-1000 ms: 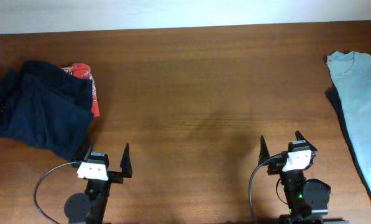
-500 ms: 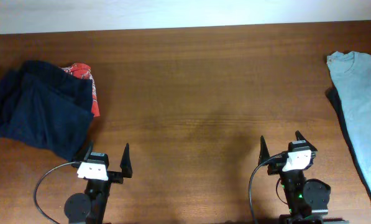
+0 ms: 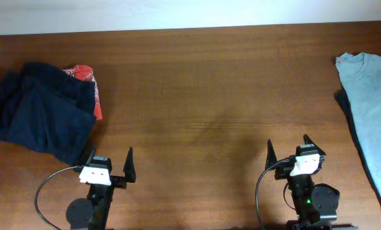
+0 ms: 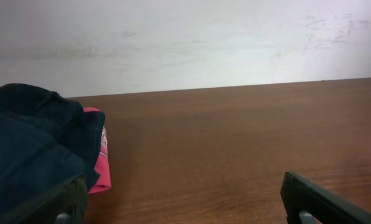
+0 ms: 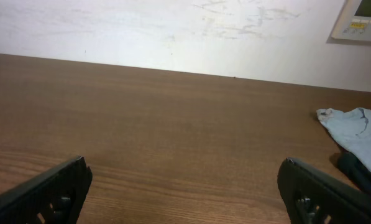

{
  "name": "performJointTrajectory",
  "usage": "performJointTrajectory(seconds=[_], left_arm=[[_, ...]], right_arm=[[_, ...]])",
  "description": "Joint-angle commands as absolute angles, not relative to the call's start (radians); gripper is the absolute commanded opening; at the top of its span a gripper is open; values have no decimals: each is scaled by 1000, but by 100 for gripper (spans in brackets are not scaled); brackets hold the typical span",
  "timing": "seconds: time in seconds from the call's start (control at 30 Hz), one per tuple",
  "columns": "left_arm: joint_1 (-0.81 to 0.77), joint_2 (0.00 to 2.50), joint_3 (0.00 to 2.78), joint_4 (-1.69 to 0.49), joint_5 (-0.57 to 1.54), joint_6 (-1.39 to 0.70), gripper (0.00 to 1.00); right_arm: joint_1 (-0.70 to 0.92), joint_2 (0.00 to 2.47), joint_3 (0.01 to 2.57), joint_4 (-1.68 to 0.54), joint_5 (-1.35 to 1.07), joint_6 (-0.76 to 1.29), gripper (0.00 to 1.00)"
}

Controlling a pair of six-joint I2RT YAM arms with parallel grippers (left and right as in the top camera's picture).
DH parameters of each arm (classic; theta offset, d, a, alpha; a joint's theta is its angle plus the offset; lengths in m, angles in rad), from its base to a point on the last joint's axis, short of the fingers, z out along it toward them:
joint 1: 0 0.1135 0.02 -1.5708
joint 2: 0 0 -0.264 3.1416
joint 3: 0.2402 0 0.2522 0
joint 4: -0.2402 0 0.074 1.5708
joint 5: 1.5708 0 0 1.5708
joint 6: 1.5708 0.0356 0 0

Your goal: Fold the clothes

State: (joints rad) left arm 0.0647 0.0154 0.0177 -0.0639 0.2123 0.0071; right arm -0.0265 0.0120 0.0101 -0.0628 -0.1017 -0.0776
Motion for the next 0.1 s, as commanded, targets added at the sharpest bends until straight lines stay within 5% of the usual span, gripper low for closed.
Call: performJointTrajectory(seconds=[0.0,0.07], left_arm=[[59,5,9,-62,213,23,99],[59,5,9,-62,213,23,99]], right_arm=[[-34,4,6,-70,-96,-66,99],[-34,4,6,-70,-96,-66,99]])
